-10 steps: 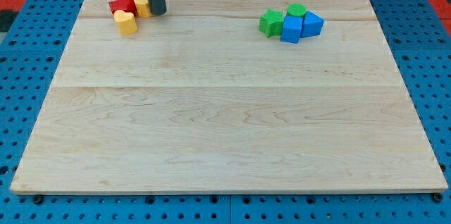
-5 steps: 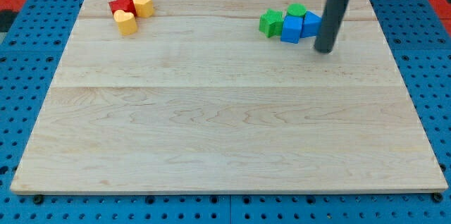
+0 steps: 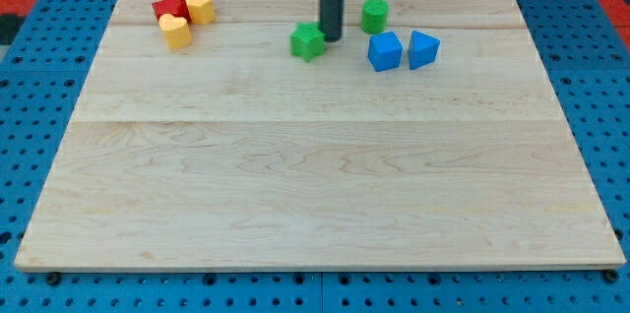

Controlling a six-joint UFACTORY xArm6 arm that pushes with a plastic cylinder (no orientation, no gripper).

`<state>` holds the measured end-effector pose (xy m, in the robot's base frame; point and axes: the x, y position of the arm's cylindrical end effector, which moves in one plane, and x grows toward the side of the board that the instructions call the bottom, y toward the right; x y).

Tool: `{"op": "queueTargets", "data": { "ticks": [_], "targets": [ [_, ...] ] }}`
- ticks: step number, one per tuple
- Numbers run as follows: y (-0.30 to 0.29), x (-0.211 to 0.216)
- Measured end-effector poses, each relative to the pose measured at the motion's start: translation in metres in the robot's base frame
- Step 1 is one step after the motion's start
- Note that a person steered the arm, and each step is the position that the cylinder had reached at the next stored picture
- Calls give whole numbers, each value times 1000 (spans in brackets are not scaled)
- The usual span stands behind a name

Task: Put the green star at the bottom right of the yellow hexagon

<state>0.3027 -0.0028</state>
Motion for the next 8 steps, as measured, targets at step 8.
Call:
{"op": "queueTargets", "data": {
  "ticks": [8],
  "targets": [
    [-99,-33]
  ]
}}
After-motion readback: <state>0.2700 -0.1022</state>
